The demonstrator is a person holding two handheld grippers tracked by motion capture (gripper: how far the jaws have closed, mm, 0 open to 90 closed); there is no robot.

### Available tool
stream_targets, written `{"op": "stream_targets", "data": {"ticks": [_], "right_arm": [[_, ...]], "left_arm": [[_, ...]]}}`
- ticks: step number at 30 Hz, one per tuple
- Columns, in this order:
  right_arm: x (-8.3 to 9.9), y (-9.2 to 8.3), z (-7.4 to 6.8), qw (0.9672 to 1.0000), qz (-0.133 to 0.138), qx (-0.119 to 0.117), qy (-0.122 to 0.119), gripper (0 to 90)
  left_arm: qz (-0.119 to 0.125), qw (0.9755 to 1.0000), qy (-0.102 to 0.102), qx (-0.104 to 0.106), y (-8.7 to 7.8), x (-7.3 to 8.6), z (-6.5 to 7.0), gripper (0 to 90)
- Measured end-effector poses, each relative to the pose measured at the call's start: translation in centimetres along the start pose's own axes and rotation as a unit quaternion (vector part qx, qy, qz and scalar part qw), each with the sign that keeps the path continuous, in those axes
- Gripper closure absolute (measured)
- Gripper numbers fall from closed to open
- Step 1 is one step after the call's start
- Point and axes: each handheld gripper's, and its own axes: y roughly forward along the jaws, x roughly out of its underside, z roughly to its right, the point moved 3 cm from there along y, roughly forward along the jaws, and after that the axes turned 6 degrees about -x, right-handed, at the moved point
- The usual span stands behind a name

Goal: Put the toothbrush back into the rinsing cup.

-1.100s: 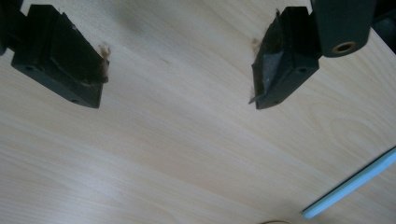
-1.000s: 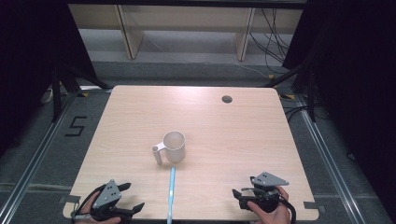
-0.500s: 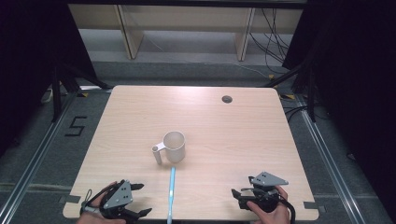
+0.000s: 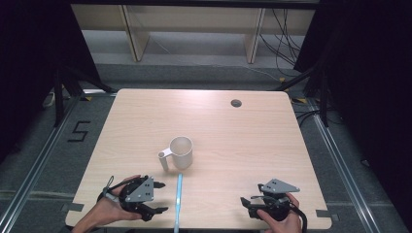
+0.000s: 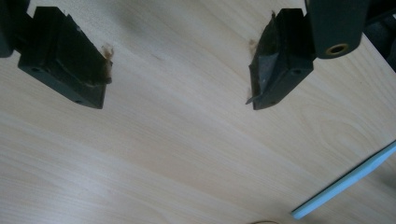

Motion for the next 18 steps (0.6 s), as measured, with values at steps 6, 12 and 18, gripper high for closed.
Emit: {"op": "stream_targets", "data": {"ticks": [6,12,18], "right_arm": [[0.0,0.0,0.0,1.0000,-0.002,-0.002,0.003,20.7],[0.0,0.0,0.3,0.9999,-0.001,-0.007,-0.013,20.8],[0.0,0.2,0.1,0.9999,0.002,-0.009,-0.007,21.0]], "left_arm": [[-0.023,0.9989,0.028,0.029,1.4,-1.0,-0.4,28.2],[-0.046,0.9958,0.066,0.044,2.4,-1.6,-0.6,27.8],[-0.069,0.9906,0.098,0.066,3.6,-2.1,-0.5,26.0]]}}
